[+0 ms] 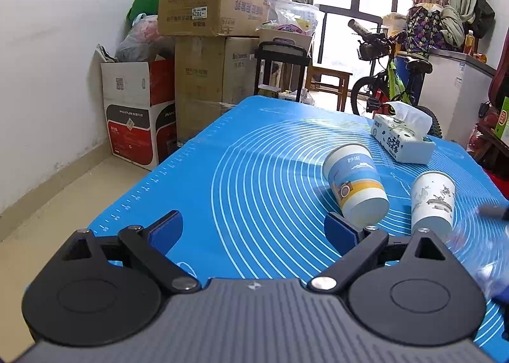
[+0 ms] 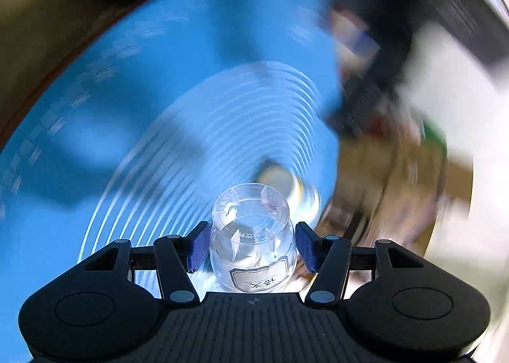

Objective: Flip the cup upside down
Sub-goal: 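Turn the clear cup rim-down with the right gripper and lower it onto the mat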

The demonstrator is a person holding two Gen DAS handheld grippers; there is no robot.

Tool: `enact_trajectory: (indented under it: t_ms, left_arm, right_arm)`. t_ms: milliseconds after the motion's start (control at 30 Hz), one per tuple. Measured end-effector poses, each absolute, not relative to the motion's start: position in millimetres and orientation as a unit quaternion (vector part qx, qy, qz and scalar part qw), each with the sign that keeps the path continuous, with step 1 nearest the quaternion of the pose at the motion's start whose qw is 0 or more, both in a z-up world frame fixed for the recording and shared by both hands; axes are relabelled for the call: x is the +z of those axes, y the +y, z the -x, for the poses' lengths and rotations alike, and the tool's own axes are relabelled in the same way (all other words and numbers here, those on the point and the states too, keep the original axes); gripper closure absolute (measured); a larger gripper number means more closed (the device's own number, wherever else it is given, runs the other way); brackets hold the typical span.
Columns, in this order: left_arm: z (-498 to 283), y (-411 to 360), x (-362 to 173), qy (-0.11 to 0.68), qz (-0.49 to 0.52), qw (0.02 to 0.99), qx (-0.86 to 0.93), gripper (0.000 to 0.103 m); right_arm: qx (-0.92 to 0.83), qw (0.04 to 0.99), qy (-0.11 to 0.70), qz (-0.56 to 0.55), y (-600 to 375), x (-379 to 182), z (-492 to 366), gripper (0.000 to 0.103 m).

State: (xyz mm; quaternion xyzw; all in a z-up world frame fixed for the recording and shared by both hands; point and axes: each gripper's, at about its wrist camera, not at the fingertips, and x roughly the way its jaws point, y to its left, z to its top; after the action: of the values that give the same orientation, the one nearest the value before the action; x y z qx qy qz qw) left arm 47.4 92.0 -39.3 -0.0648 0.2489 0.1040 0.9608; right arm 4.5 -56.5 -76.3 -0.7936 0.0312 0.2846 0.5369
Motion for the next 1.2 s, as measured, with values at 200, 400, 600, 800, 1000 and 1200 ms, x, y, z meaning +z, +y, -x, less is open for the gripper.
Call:
enact_trajectory:
  t_ms: [200,400,600,800,1000,1200]
  left_arm:
    - [-46,82,-42,0.247,0.049,0.963,0.091,0.008]
    - [-46,72,-46,0.25,0.036,0.964,0.078,0.008]
    - [-47,63,-50,0.256,0.023,0.964,0.067,0.008]
    - [-47,56,-53,0.259,0.013,0.964,0.058,0.008]
    - [-47,50,-55,0.261,0.005,0.964,0.05,0.008]
    - [-43,41,-54,0.272,-0.001,0.961,0.039,0.008]
  right_arm:
    - [0.258,0.802,0.159,0.514,-70,-15,-39,0.04]
    - [0.235,0.91,0.261,0.219,-114,5,-64,0.04]
    - [0.201,0.915,0.349,0.031,-149,-21,-82,0.04]
    - [0.172,0.914,0.368,0.001,-162,-48,-85,0.04]
    - [0.159,0.914,0.374,-0.005,-167,-69,-89,0.04]
    - [0.157,0.92,0.358,0.003,-164,-71,-85,0.039]
